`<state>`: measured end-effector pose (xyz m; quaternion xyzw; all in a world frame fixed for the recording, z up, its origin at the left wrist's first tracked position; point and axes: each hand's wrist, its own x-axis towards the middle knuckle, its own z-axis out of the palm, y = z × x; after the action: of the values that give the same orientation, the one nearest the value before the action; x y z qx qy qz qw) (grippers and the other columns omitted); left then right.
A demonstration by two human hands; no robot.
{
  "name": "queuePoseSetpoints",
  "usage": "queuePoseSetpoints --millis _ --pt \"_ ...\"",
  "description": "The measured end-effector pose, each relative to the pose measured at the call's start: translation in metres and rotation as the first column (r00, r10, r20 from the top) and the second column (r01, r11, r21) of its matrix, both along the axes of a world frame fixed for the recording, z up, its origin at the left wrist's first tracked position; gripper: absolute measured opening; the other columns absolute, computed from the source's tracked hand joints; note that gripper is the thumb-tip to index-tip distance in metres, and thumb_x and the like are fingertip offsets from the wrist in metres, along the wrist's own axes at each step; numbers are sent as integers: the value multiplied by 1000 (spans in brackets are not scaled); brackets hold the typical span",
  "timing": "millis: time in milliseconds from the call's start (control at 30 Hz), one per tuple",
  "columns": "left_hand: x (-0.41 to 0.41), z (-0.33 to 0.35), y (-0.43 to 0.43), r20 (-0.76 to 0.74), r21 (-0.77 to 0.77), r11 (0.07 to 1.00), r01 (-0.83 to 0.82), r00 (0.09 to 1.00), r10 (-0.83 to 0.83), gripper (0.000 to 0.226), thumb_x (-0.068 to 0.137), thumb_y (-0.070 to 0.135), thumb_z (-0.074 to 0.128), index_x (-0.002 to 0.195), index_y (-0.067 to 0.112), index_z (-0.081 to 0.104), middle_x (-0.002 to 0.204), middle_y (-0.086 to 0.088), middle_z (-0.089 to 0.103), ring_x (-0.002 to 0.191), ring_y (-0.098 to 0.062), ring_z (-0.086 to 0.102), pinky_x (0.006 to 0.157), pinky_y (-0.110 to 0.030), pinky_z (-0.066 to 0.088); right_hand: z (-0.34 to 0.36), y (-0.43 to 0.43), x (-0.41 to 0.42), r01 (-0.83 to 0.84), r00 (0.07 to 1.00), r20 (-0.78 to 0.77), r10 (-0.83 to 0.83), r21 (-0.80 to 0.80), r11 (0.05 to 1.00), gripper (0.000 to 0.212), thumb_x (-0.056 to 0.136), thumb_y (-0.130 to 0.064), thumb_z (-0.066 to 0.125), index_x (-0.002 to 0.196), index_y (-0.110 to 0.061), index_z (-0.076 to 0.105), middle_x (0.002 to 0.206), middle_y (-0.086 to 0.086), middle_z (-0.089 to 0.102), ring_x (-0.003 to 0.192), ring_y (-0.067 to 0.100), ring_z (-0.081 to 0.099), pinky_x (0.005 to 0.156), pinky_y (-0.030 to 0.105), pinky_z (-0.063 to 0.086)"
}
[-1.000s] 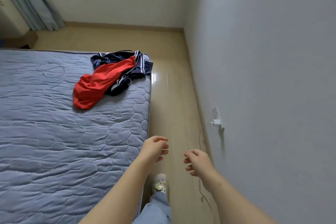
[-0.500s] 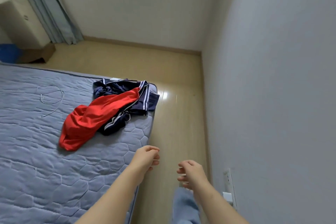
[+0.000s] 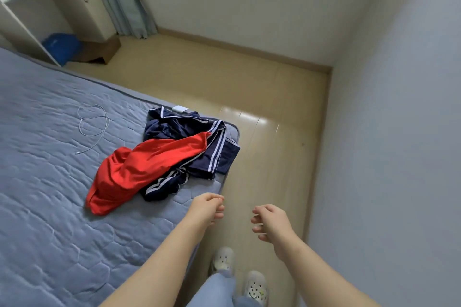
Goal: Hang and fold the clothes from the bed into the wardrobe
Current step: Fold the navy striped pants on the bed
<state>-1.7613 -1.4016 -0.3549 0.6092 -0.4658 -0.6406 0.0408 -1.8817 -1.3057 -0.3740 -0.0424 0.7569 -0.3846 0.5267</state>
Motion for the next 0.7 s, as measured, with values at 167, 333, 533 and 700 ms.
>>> queuePoseSetpoints --millis 167,333,533,700 --pt "-10 -14 -66 13 24 994 -107 994 107 16 95 12 43 86 17 56 74 0 56 59 -10 51 54 -22 33 -10 -72 -24 -115 993 -25 115 24 993 15 91 -15 47 77 -16 53 70 1 55 53 15 47 52 21 32" --pt "-10 -27 -143 18 17 985 -173 985 173 16 95 16 44 88 20 58 78 1 59 63 -11 54 57 -22 36 -11 -156 -37 -247 966 -67 250 48 968 11 91 -17 47 84 -13 55 73 1 57 56 16 50 55 22 34" --pt "2 -48 -198 77 17 951 -308 949 306 17 93 17 46 86 21 60 78 1 61 65 -11 57 57 -23 39 -22 -233 -39 -376 925 -19 379 93 922 12 92 -16 46 83 -12 54 73 2 56 55 15 48 52 22 35" --pt "0 -84 -227 125 -15 848 -529 841 527 23 92 12 44 80 26 57 76 2 61 64 -12 58 59 -25 41 -56 -295 -45 -553 828 -5 561 161 818 15 92 -12 46 78 -11 52 67 2 52 53 15 45 46 19 34"
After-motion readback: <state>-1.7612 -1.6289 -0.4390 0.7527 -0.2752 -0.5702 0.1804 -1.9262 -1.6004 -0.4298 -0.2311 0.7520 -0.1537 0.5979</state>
